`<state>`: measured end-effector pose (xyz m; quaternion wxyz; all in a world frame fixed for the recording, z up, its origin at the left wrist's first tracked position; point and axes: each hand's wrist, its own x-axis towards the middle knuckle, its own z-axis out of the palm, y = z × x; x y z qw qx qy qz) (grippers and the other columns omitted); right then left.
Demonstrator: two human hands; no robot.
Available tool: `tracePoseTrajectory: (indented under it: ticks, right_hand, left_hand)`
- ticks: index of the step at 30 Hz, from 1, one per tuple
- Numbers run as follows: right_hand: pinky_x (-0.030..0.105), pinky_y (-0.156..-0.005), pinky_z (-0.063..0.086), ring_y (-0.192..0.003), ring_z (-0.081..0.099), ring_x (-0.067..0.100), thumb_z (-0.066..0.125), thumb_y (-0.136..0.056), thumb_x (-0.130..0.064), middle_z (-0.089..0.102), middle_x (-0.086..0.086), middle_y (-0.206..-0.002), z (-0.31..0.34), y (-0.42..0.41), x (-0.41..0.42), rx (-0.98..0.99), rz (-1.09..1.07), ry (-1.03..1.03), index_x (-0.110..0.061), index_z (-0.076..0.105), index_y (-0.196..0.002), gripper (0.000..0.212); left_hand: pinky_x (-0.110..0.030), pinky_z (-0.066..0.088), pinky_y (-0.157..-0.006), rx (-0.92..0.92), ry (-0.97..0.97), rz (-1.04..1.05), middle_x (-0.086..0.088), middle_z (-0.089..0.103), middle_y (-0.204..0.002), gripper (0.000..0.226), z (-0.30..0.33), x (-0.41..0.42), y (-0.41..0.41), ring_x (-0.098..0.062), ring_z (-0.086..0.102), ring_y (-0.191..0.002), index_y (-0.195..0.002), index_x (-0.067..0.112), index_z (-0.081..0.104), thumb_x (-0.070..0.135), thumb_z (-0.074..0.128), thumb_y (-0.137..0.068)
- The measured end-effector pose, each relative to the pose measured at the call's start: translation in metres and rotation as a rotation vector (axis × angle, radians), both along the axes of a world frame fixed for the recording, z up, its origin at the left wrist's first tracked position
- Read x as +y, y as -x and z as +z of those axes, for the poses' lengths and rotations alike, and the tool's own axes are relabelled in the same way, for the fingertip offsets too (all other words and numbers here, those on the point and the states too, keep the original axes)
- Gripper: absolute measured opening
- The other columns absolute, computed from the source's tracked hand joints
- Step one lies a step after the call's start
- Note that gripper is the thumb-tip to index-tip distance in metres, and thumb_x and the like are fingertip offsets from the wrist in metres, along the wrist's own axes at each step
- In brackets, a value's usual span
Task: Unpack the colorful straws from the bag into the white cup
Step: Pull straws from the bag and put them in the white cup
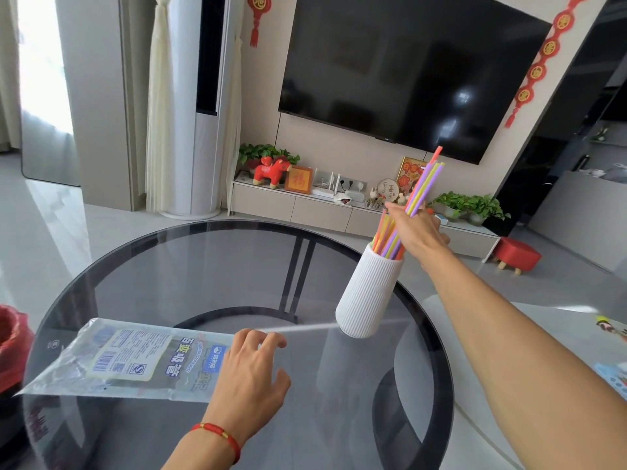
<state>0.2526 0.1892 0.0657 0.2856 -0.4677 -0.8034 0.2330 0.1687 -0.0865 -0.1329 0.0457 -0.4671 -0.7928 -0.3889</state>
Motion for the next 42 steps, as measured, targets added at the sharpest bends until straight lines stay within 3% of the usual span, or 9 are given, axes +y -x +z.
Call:
tracePoseTrajectory:
  ticks: [2,5,9,15,18,22,26,32,42]
  right_hand:
    - [0.063,-0.124,0.020,-0.150,0.035,0.036,0.053,-0.098,-0.054,0.045,0.004,-0.161,0.002,-0.001,0.000,0.028,0.054,-0.052,-0.039,0.056,-0.145,0.049]
    - [0.051,-0.104,0.053,-0.121,0.066,0.032,0.074,-0.090,-0.046,0.064,0.008,-0.135,0.013,-0.004,-0.001,0.332,0.090,-0.071,-0.027,0.051,-0.138,0.057]
    - [0.034,-0.090,0.063,-0.105,0.073,0.017,0.077,-0.093,-0.010,0.049,0.013,-0.155,0.030,-0.010,-0.002,0.458,0.195,-0.301,-0.027,0.011,-0.165,0.100]
    - [0.052,-0.110,0.053,-0.136,0.058,0.025,0.054,-0.108,-0.015,0.052,0.011,-0.156,0.022,-0.009,-0.007,0.103,0.247,-0.485,-0.018,0.038,-0.159,0.054]
    - [0.046,-0.116,0.047,-0.147,0.048,0.027,0.058,-0.105,-0.012,0.038,0.011,-0.167,0.026,-0.009,-0.011,0.197,0.248,-0.522,-0.017,0.028,-0.163,0.065]
    - [0.036,-0.127,0.020,-0.163,0.015,0.022,0.051,-0.108,-0.009,0.012,0.005,-0.178,0.045,-0.009,-0.009,0.099,0.237,-0.540,-0.016,0.015,-0.169,0.071]
    - [0.041,-0.124,0.032,-0.154,0.036,0.029,0.045,-0.109,-0.008,0.039,0.012,-0.168,0.054,-0.011,-0.009,0.004,0.248,-0.528,-0.008,0.037,-0.161,0.052]
    - [0.035,-0.128,0.020,-0.164,0.009,0.019,0.044,-0.108,-0.001,0.004,0.001,-0.179,0.051,-0.016,-0.012,-0.021,0.295,-0.537,-0.014,0.013,-0.169,0.070]
    - [0.039,-0.128,0.022,-0.162,0.017,0.021,0.044,-0.106,0.000,0.018,0.002,-0.177,0.062,-0.017,-0.005,-0.098,0.319,-0.515,-0.015,0.026,-0.166,0.064]
  left_hand:
    - [-0.027,0.040,-0.100,-0.002,-0.004,0.003,0.006,0.055,-0.115,0.036,0.000,0.000,0.000,-0.016,0.038,-0.121,-0.118,0.023,0.059,0.021,0.065,-0.082]
    - [-0.026,0.039,-0.101,-0.005,-0.001,0.004,0.007,0.055,-0.116,0.037,0.000,0.001,0.000,-0.015,0.038,-0.122,-0.119,0.024,0.058,0.022,0.064,-0.083]
    - [-0.029,0.040,-0.100,-0.004,0.008,0.005,0.007,0.055,-0.116,0.037,0.000,0.002,0.001,-0.016,0.038,-0.123,-0.119,0.023,0.058,0.022,0.064,-0.082]
    - [-0.031,0.041,-0.100,0.031,0.041,-0.009,0.006,0.055,-0.115,0.037,-0.001,0.001,0.001,-0.018,0.040,-0.122,-0.118,0.023,0.057,0.023,0.064,-0.082]
    - [-0.031,0.042,-0.100,0.040,0.048,-0.007,0.006,0.054,-0.116,0.037,-0.001,0.000,0.001,-0.018,0.040,-0.122,-0.119,0.023,0.057,0.024,0.064,-0.082]
    - [-0.032,0.042,-0.100,0.050,0.053,-0.004,0.005,0.055,-0.115,0.037,-0.002,-0.001,0.003,-0.019,0.041,-0.122,-0.119,0.022,0.058,0.023,0.064,-0.082]
    - [-0.034,0.040,-0.103,0.063,0.075,0.000,0.004,0.054,-0.117,0.040,-0.001,0.000,0.006,-0.020,0.041,-0.124,-0.122,0.022,0.057,0.026,0.064,-0.083]
    - [-0.037,0.042,-0.103,0.069,0.092,-0.001,0.001,0.056,-0.117,0.042,0.000,-0.001,0.007,-0.023,0.043,-0.125,-0.121,0.020,0.059,0.024,0.066,-0.080]
    - [-0.038,0.043,-0.100,0.053,0.101,0.006,0.001,0.057,-0.115,0.041,-0.002,-0.003,0.007,-0.024,0.044,-0.123,-0.119,0.018,0.060,0.023,0.067,-0.079]
